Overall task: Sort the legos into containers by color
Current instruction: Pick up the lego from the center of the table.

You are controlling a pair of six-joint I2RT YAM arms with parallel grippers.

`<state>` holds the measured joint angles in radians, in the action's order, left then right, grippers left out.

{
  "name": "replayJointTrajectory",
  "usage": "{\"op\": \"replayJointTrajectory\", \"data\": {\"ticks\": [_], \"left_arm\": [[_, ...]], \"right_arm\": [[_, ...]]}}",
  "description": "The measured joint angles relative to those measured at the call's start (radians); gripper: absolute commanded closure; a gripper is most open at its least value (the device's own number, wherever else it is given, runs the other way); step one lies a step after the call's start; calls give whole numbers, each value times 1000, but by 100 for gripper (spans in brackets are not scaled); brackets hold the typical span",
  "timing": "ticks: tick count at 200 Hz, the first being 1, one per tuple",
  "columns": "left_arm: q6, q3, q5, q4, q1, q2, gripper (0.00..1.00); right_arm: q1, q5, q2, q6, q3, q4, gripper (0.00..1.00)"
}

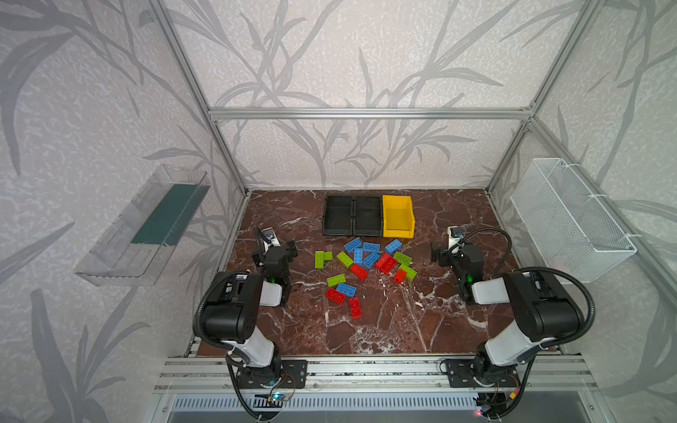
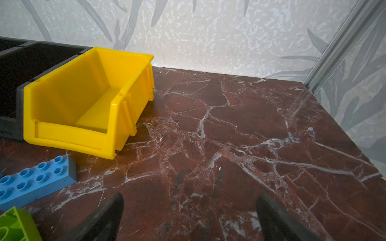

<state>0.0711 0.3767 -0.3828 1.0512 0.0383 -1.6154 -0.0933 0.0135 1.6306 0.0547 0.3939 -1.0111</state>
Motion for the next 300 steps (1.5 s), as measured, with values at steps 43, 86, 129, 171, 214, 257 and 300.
{"op": "replayJointTrajectory", "data": {"ticks": [43,86,129,171,214,257,300], "left_arm": [[-8,-2,35,-31,-1,11,0],[-10,-2,61,-51,-10,11,1],[-10,-2,72,-53,-14,11,1],[-9,-2,76,-56,-15,17,1],[-11,-2,78,-56,-15,18,8],[-8,-2,44,-210,-13,180,16],[137,240,-29,-666,-2,434,15]], "right_arm": [[0,-5,-14,4,-6,19,1],[0,-8,-16,8,-6,29,1],[2,-8,-16,10,-6,37,1],[8,-14,-16,10,-10,37,1],[8,-15,-16,9,-10,37,9],[7,5,-162,-5,39,273,25],[-41,45,-311,-83,335,722,25]]}}
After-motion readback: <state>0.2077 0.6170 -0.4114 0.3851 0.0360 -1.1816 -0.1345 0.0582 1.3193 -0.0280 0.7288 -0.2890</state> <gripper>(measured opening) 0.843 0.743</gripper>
